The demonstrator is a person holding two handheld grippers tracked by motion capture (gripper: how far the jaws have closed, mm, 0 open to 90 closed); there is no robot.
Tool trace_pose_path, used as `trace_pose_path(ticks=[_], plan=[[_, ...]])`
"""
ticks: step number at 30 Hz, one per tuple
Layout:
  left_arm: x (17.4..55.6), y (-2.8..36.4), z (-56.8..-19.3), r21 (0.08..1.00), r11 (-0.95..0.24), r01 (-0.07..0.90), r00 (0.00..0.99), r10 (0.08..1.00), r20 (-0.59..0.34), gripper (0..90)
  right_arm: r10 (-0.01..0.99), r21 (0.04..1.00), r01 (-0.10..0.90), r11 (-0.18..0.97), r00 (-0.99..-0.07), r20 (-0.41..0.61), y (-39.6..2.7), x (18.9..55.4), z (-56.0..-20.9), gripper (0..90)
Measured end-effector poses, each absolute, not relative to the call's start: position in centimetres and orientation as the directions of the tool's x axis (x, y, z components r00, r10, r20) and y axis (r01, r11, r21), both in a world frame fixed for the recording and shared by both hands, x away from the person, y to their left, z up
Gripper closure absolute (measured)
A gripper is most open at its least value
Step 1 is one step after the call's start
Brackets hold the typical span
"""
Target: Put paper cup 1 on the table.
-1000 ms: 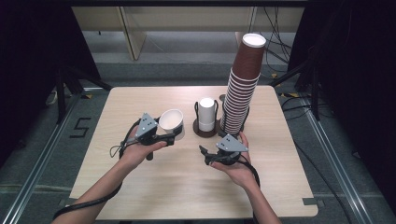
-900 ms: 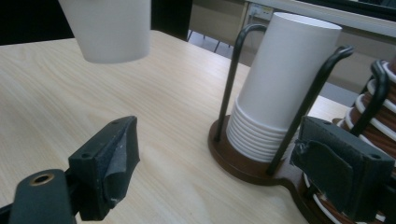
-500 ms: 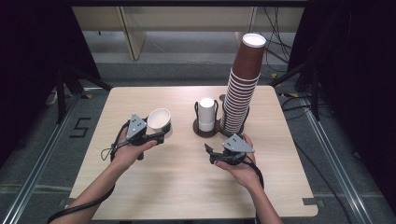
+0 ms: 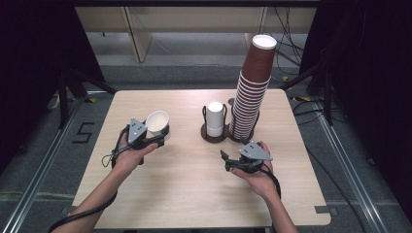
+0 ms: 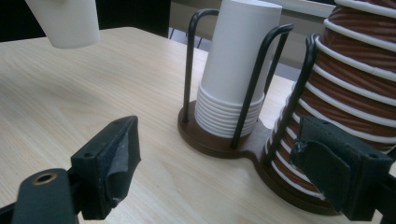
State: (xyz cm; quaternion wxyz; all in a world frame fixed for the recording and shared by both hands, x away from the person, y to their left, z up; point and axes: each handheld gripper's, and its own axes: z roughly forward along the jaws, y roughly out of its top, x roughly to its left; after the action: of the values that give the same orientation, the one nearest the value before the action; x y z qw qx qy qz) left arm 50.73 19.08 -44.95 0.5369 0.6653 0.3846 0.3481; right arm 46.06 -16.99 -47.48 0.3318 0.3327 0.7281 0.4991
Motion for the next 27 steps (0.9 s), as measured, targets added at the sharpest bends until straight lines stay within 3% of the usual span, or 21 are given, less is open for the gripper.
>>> trace_pose_path(ticks=[3,27], plan=[[51.0,19.2,-45.3,0.981,-0.135,0.139,0.432,0.9,0.063,27.1,0.824,0.947,0.199,0.252,-0.558,-0.102,-17.0,45.7,-47.6,15.5],[55.0,20.4,-48.9,0.96,-0.155,0.232,0.328,0.942,0.072,26.9,0.818,0.948,0.186,0.257,-0.565,-0.11,-16.9,45.9,-47.6,15.5]])
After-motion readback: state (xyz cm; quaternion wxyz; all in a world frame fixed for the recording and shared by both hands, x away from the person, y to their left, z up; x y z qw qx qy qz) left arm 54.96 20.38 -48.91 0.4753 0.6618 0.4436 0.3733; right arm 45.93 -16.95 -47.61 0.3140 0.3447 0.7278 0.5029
